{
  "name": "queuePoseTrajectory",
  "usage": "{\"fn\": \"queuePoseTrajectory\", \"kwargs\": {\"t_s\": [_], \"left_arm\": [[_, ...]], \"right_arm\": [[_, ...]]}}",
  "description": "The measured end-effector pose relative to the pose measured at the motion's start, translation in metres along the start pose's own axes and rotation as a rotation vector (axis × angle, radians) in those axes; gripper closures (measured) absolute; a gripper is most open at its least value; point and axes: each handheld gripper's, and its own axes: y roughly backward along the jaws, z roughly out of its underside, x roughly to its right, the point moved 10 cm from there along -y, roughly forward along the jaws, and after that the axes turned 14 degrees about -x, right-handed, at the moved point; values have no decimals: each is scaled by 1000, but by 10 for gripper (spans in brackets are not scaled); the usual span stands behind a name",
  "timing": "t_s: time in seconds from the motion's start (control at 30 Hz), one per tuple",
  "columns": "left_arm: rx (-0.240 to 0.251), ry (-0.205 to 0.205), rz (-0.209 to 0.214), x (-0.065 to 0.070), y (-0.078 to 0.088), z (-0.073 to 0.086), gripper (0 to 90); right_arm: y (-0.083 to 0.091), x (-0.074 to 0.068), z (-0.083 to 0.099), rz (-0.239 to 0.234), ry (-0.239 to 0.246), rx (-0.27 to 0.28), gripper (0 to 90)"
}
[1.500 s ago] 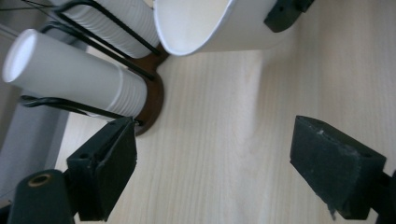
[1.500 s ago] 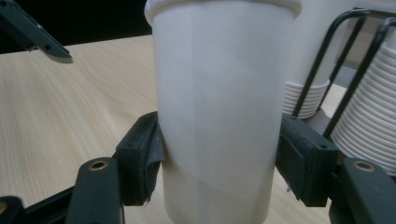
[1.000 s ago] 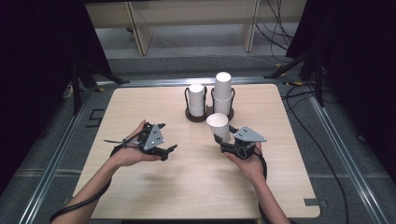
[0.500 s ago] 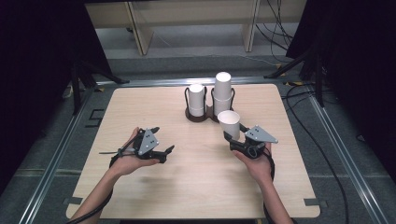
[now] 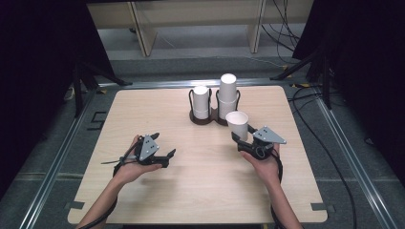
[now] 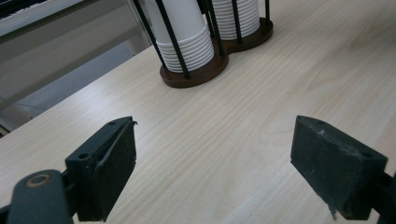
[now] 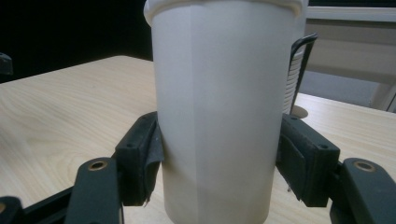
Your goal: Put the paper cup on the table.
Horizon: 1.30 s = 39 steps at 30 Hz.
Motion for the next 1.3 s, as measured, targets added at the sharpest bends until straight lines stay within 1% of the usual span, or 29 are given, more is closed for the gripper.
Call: {"fn": "queuePoseTrajectory", "kwargs": {"t_s": [0.03,0.07,0.1,0.2,0.23,0.27,0.3,0.33,0.37,0.4,0.43,0.47,0.5,0.53,0.57,0.6,0.7,0.73,0.77,0.87,0.93,0.97,1.03,1.1,1.17,1.2,1.23,1.27,1.3], "left_arm": [[-7,2,-5,-1,-1,2,139],[-2,7,-8,-2,-3,3,139],[-2,17,-14,-3,-3,4,139],[13,50,-24,-6,-2,4,138],[29,79,-32,-9,-1,3,138],[30,108,-36,-12,0,3,139],[37,130,-50,-14,1,4,139],[35,150,-46,-14,2,5,139],[34,164,-40,-14,2,6,139],[50,191,-32,-14,1,6,139],[44,195,-33,-15,1,8,139],[40,196,-37,-16,1,10,139],[33,204,-47,-18,2,12,138],[38,212,-49,-19,1,13,138],[28,210,-53,-20,1,14,139],[27,213,-57,-20,1,15,138],[31,214,-63,-21,0,15,138],[33,216,-60,-20,0,14,138],[41,216,-61,-19,0,13,138],[36,210,-52,-16,0,13,138],[37,202,-54,-15,0,12,138],[28,199,-54,-14,1,13,138],[30,196,-51,-13,0,13,138],[35,194,-44,-12,-2,13,138],[22,191,-47,-11,-2,14,138],[20,190,-46,-11,-2,14,138],[19,189,-45,-11,-2,14,138],[26,192,-48,-11,-2,14,138],[18,189,-46,-11,-2,15,138]], "right_arm": [[0,3,0,3,7,-2,363],[0,3,0,5,-9,2,363],[-1,4,1,-9,0,-11,363],[0,8,1,8,-1,-17,364],[-2,10,0,12,7,-11,363],[-1,12,2,24,-14,-26,363],[-2,14,2,22,-13,-26,363],[-2,15,2,28,-12,-27,363],[-2,19,2,52,-26,-24,363],[-3,24,3,75,-4,-24,363],[-5,23,5,56,-29,-37,363],[-6,28,6,81,-17,-40,363],[-7,28,8,82,-42,-53,363],[-8,30,8,88,-29,-55,363],[-8,32,9,96,-36,-69,363],[-9,31,10,82,-40,-73,362],[-12,38,9,110,-32,-73,363],[-13,37,9,102,-45,-81,363],[-13,40,9,115,-32,-83,363],[-15,42,8,106,-46,-103,363],[-19,48,8,131,-44,-99,362],[-20,48,11,126,-50,-121,363],[-23,51,12,134,-58,-130,362],[-26,51,14,126,-60,-157,362],[-29,54,13,142,-52,-155,361],[-31,54,13,134,-43,-157,361],[-32,54,13,138,-58,-161,361],[-33,53,14,125,-87,-170,362],[-35,56,13,139,-41,-172,361]]}}
